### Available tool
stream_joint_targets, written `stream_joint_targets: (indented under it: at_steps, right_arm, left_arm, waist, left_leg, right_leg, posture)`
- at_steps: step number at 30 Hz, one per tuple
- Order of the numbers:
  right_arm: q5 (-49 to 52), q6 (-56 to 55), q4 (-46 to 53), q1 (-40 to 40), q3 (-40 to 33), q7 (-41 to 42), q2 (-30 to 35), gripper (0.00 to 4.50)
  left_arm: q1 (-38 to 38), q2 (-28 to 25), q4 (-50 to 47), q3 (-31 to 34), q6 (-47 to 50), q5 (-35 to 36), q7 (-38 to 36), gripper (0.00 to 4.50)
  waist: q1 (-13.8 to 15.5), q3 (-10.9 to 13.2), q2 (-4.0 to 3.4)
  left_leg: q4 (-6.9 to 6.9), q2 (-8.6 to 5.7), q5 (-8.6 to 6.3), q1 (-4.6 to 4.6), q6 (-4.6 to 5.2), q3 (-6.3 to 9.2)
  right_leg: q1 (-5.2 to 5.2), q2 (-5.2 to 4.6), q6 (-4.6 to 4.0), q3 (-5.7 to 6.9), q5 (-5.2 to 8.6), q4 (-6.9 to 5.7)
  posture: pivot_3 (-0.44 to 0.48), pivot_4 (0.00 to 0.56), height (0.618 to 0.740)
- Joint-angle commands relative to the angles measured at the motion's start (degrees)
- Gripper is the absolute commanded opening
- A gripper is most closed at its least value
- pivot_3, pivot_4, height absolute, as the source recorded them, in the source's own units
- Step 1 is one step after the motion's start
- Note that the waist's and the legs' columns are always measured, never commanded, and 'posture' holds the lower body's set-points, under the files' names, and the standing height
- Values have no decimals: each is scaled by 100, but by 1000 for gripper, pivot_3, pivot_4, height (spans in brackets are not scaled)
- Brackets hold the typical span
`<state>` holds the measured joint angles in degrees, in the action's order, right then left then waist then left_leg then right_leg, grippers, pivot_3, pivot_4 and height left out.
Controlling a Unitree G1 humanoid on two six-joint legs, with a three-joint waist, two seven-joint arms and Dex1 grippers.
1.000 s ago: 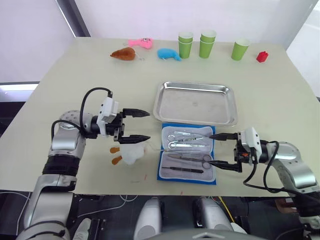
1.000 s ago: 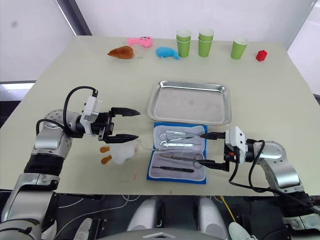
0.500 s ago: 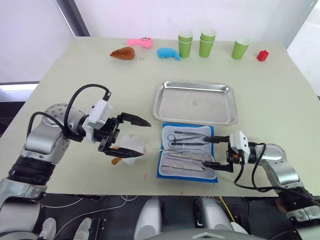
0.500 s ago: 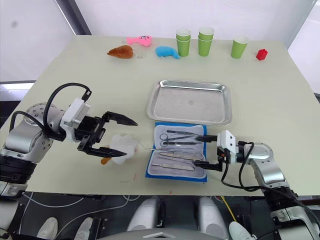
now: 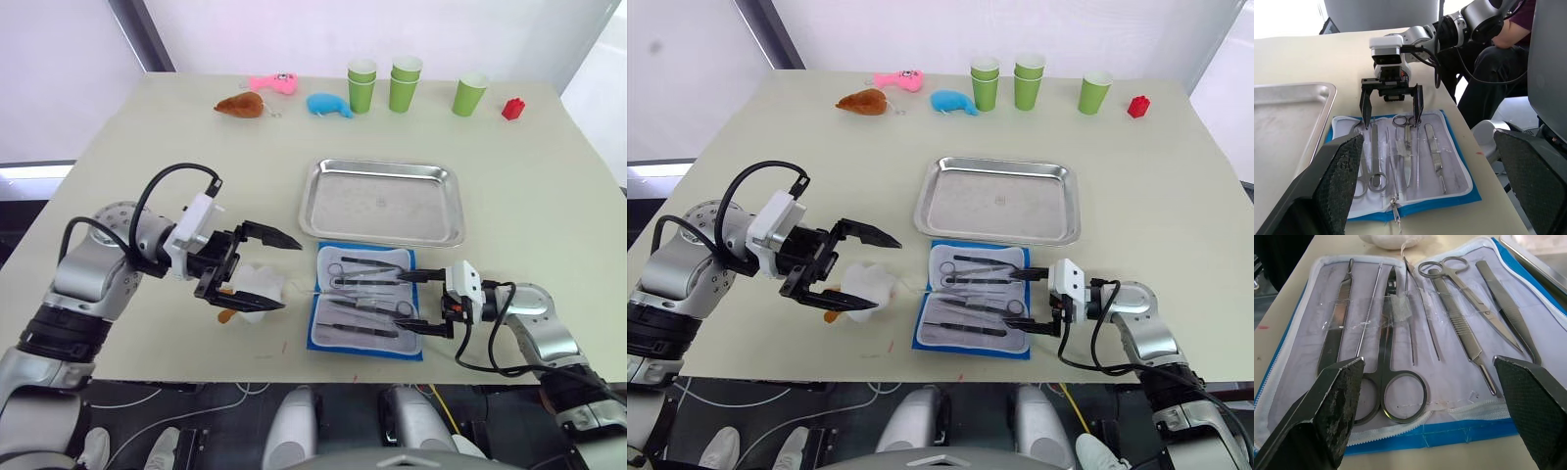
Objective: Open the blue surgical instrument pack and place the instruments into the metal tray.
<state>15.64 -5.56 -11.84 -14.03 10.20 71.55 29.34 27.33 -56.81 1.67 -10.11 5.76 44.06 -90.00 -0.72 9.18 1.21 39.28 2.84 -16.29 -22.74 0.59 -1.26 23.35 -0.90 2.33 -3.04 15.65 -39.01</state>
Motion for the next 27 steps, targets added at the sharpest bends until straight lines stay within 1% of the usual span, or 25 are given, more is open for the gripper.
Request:
stream_joint_targets:
  at_steps: [1, 5, 11, 16, 17, 18, 20, 21, 27]
  right_arm:
    - [-340, 367, -242, 138, 236, -93, 101, 4384]
    - [-370, 361, -305, 122, 278, -160, 70, 4384]
    - [-352, 174, -516, 66, 285, -181, -19, 4384]
    - [-389, 36, -697, 17, 328, -172, -72, 4384]
    - [-390, 17, -725, 5, 336, -170, -80, 4459]
    - [-387, 7, -748, -6, 339, -173, -91, 4500]
    - [-389, -31, -795, -32, 345, -178, -115, 4500]
    - [-386, -39, -814, -51, 344, -182, -132, 4500]
    - [-379, -90, -884, -70, 338, -200, -192, 4500]
  left_arm:
    - [78, 47, -13, 32, 6, -38, -250, 4500]
    - [152, 281, 122, 95, 34, -236, -250, 4500]
    - [599, 983, 836, -17, -178, -1142, 0, 4500]
    - [1042, 1556, 1646, -133, -348, -1710, -4, 4500]
    - [1152, 1679, 1842, -155, -381, -1805, 26, 4244]
    - [1234, 1779, 1992, -195, -431, -1879, -13, 4090]
    - [1428, 2047, 2395, -251, -737, -2199, 51, 3573]
    - [1519, 2153, 2582, -266, -802, -2302, 19, 3446]
    - [1997, 2635, 3817, -477, -1585, -2978, -223, 3446]
  waist:
    - [0, -2, 4]
    - [2, -6, 5]
    - [4, -8, 9]
    - [-22, -12, 13]
    - [-20, -12, 13]
    - [-16, -14, 17]
    - [-16, -16, 19]
    - [-12, -16, 19]
    - [-40, -18, 23]
  left_leg:
    - [0, 0, 0, 0, 0, 1]
    - [2, 0, 0, 3, 0, 1]
    - [4, -1, 0, 72, 0, 0]
    - [5, -1, 0, 86, 1, -3]
    - [4, -1, 0, 87, 0, -3]
    - [4, -1, 0, 87, 0, -2]
    - [4, 0, 0, 86, 1, 1]
    - [5, 0, 0, 88, 1, 1]
    - [4, 1, 0, 91, 1, 1]
  right_leg:
    - [0, 1, 0, 0, 0, 0]
    - [-3, 1, 0, 0, 0, 0]
    - [-75, 3, -1, -1, 1, 5]
    - [-85, 4, 0, -5, 0, 3]
    - [-85, 5, 0, -8, 0, 2]
    - [-85, 6, 0, -8, 0, 2]
    - [-86, 7, 0, -5, -1, 2]
    - [-87, 7, 0, -5, -1, 1]
    - [-89, 11, -2, -7, -3, 1]
  posture:
    - [0, 150, 740]
    - [0, 150, 740]
    - [0, 150, 740]
    - [0, 150, 740]
    - [0, 150, 740]
    - [0, 150, 740]
    - [0, 150, 740]
    - [0, 150, 740]
    - [0, 150, 740]
